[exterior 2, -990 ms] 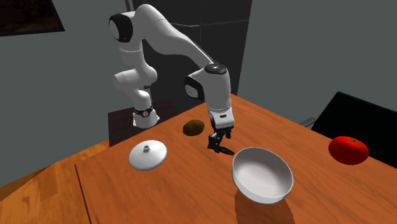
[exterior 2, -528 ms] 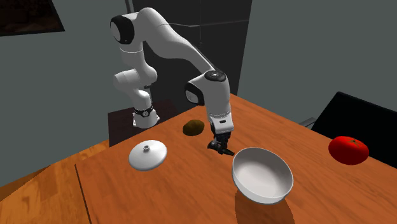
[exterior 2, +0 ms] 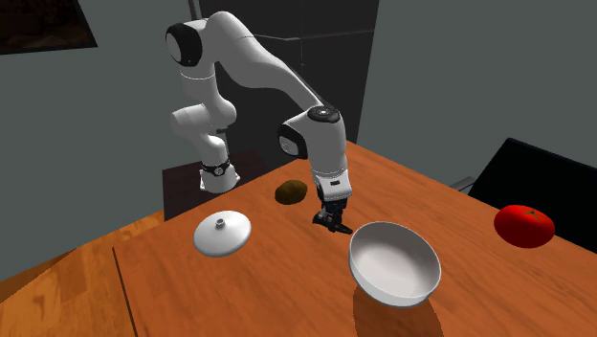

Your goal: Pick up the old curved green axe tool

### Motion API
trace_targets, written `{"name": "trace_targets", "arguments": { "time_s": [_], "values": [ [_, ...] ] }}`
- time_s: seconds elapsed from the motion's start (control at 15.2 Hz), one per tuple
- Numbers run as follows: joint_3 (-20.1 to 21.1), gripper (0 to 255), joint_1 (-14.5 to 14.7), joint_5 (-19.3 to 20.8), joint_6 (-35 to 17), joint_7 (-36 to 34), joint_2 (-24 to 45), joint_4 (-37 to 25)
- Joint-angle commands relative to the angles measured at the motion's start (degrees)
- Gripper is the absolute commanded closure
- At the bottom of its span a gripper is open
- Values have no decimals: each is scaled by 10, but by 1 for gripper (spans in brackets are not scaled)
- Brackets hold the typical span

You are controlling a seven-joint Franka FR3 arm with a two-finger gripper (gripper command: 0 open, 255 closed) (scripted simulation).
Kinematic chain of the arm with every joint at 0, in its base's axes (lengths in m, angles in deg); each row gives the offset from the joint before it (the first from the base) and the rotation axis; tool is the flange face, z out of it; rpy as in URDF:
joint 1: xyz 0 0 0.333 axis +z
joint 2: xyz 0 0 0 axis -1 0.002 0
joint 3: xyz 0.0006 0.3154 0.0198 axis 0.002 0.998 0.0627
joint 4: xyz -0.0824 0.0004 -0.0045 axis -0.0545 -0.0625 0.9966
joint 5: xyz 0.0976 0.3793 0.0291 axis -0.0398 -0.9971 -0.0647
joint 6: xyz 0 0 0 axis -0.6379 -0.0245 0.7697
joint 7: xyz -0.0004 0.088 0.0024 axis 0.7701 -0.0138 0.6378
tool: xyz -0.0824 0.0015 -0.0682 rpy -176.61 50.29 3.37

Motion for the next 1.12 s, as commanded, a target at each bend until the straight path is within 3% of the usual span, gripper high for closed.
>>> {"name": "trace_targets", "arguments": {
  "time_s": [0.0, 1.06],
  "values": [
    [0, 255, 0, 0, 7, -1, -4, -2],
    [1, 255, -3, -4, 104, -5, -55, -50]
  ]
}}
